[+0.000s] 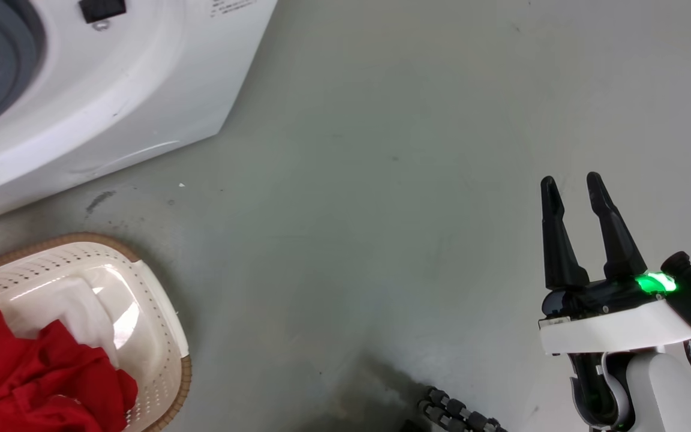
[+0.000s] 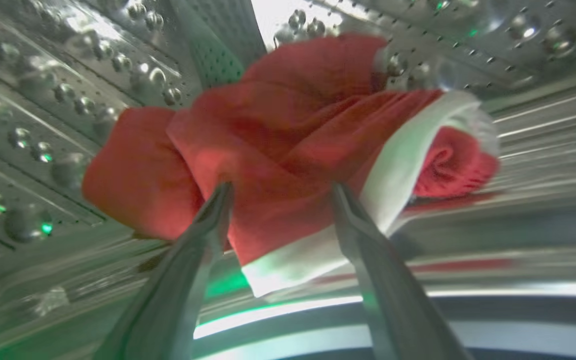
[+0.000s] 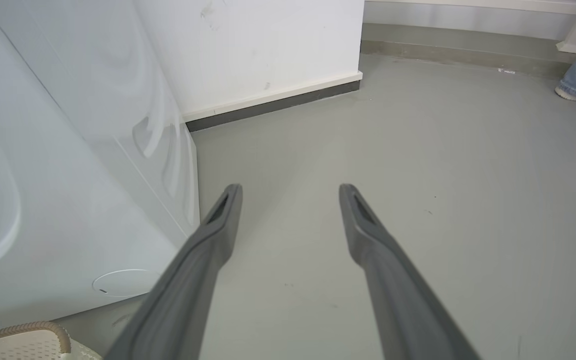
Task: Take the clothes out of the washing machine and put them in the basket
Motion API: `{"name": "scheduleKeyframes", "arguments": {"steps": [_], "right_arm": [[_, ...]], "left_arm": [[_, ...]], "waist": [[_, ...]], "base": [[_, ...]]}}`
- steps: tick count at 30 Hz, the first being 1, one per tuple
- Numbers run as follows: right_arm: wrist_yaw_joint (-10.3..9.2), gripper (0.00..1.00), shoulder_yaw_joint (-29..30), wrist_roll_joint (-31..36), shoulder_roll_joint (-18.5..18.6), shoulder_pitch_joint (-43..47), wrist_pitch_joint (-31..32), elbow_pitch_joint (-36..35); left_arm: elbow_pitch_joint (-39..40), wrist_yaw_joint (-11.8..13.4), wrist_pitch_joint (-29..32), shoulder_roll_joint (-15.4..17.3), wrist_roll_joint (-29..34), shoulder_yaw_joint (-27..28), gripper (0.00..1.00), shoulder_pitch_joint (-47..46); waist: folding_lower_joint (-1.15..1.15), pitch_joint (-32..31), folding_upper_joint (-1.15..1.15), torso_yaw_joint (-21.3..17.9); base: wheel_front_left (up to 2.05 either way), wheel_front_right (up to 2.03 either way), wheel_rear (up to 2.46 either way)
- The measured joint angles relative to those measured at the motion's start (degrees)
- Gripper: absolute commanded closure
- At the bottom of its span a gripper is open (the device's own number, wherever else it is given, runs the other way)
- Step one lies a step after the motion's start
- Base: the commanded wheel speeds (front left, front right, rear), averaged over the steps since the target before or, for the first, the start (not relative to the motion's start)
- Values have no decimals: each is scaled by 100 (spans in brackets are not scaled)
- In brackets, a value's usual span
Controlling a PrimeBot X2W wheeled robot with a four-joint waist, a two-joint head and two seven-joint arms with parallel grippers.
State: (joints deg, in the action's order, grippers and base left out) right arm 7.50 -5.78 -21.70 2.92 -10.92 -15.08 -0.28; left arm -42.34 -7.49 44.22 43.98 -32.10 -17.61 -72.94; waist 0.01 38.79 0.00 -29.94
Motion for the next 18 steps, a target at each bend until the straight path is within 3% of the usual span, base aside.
{"name": "scheduleKeyframes", "arguments": {"steps": [4, 5, 7, 12, 18], "right_arm": [[0, 0, -24, -37, 0, -1, 0, -15], [0, 0, -24, -43, 0, -1, 0, -21], [0, 0, -32, -46, -1, -5, 0, -26], [0, 0, -26, -53, -1, -27, 0, -38], [0, 0, 91, 14, 0, -28, -1, -40]], "left_arm": [[127, 96, 352, 85, -94, 31, 0, -3], [178, 107, 413, 99, -97, 32, 49, -3], [274, 153, 508, 115, -137, 43, 100, 2], [483, 312, 599, 140, -190, 74, 100, 155], [770, 471, 81, 235, -32, 91, 100, 312]], "waist": [[0, 100, 0, -80], [0, 117, 0, -92], [0, 144, 0, -112], [0, 136, 0, -139], [0, -2, 0, -82]], "base": [[0, 0, 0], [0, 0, 0], [0, 0, 0], [0, 0, 0], [0, 0, 0]]}}
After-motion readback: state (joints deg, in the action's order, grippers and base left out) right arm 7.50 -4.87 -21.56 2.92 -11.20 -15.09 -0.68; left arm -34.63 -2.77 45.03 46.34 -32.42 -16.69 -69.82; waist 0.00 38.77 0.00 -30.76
